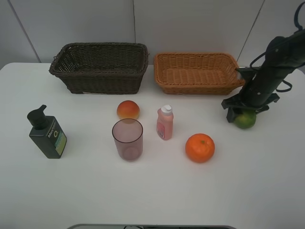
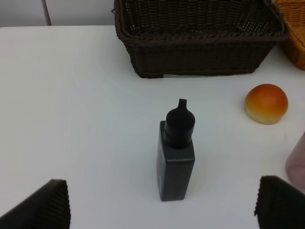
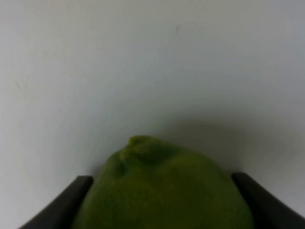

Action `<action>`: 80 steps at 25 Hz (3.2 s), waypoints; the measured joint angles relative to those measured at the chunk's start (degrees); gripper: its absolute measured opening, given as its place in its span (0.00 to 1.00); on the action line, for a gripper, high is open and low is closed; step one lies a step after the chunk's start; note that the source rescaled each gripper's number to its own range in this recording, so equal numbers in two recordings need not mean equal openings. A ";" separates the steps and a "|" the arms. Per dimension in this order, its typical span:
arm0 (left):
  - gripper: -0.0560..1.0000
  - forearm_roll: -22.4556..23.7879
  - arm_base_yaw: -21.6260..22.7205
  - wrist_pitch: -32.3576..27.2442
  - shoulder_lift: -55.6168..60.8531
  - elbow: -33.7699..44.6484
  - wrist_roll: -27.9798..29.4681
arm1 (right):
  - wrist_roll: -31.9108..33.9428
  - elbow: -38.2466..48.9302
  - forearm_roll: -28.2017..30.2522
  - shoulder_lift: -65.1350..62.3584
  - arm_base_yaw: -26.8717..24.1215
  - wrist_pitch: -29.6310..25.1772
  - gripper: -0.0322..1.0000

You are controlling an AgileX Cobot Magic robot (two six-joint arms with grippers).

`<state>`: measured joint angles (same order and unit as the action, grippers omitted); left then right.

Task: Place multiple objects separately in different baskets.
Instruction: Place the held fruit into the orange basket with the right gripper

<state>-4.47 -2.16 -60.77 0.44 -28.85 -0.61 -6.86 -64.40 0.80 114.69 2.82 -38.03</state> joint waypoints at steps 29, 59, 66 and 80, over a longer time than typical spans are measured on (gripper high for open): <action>0.99 0.00 0.00 0.00 0.00 0.00 0.00 | 1.11 -17.86 -0.11 -8.70 6.36 -15.00 0.42; 0.99 0.00 0.00 0.00 0.00 0.00 0.00 | 1.27 -49.15 1.13 18.65 7.42 -14.30 0.42; 0.99 0.00 0.00 0.00 0.00 0.00 0.00 | 1.33 -50.38 0.09 21.79 7.42 -14.27 0.42; 0.99 0.00 0.00 0.00 0.00 0.00 0.00 | 4.51 -50.38 0.20 22.12 7.42 -14.51 0.91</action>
<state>-4.47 -2.16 -60.77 0.44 -28.85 -0.61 -2.35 -114.78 1.00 136.81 10.24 -52.54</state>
